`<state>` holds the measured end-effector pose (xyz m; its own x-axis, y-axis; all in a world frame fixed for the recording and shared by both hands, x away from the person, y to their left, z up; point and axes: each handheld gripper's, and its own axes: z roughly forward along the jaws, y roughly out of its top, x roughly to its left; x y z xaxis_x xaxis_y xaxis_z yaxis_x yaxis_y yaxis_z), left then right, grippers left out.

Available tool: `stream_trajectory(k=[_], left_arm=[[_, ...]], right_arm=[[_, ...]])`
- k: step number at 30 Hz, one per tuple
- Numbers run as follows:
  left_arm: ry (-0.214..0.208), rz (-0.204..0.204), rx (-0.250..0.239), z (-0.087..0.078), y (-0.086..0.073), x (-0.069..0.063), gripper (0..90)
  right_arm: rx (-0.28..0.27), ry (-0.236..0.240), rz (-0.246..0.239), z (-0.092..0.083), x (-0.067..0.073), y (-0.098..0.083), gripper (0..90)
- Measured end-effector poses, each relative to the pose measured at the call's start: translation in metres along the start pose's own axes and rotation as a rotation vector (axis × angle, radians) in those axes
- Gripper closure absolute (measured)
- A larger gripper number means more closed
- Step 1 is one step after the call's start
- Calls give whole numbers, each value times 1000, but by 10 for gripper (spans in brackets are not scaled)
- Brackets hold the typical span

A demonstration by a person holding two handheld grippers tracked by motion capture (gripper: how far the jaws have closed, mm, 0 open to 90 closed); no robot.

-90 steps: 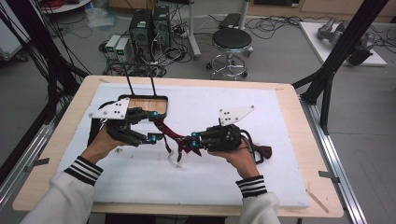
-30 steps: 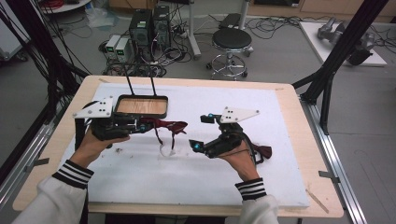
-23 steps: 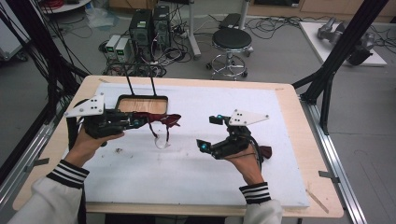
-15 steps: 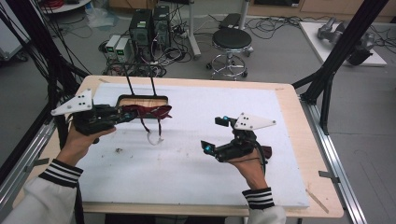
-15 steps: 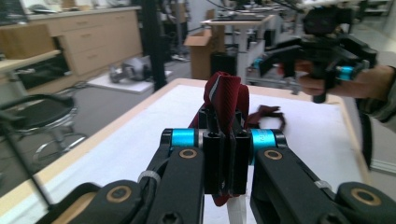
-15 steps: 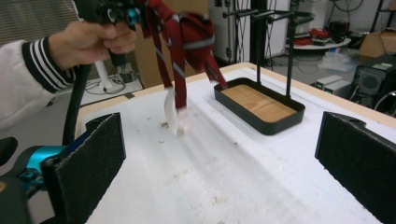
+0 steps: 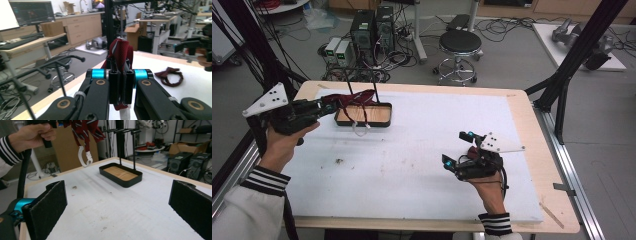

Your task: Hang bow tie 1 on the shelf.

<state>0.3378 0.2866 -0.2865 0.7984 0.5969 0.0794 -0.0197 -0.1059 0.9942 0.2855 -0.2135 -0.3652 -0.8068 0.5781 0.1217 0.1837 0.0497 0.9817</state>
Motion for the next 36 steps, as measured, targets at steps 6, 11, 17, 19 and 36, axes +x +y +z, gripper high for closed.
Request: stream_trajectory(k=[6,11,17,19,36], left_arm=[[59,3,4,-5,2,5,873],[127,0,-3,-12,6,13,873],[210,-4,-12,-22,9,26,873],[234,-6,-14,-24,10,31,873],[398,-7,-45,-28,13,58,873]], right_arm=[[-42,-29,26,-12,-4,-8,8],[-50,-49,23,-17,-6,-11,8],[-43,-84,11,-21,-9,-14,8],[-38,-97,9,-22,-9,-16,8],[-17,-150,7,-27,-18,-28,8]])
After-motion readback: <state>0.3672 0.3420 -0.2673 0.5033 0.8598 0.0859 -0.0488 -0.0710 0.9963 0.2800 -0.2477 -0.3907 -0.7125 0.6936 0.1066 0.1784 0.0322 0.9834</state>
